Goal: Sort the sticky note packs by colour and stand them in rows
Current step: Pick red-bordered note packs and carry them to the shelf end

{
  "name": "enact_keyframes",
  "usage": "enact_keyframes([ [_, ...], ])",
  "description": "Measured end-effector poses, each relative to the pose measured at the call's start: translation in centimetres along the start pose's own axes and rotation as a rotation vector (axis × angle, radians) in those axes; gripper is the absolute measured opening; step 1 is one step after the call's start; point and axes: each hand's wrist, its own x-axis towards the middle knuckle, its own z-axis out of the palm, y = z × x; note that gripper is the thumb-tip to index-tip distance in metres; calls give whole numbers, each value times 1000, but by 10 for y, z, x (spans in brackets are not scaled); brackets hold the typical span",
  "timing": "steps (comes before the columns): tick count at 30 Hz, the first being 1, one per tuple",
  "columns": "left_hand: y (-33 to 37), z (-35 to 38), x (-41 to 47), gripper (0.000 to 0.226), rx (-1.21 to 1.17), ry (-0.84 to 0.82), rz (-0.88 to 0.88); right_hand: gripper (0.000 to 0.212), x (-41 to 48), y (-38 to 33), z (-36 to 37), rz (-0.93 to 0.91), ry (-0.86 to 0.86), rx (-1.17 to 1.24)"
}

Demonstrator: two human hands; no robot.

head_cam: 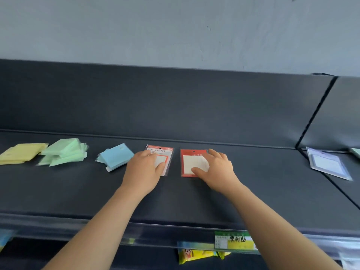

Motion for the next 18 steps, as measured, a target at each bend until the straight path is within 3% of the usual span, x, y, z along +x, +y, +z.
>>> enact_keyframes([
  [5,35,-15,-6,30,-69,175,123,43,-28,15,-26,26,140,-32],
  [18,199,1,-30,38,-293,83,366,46,-107,131,-90,227,276,-95],
])
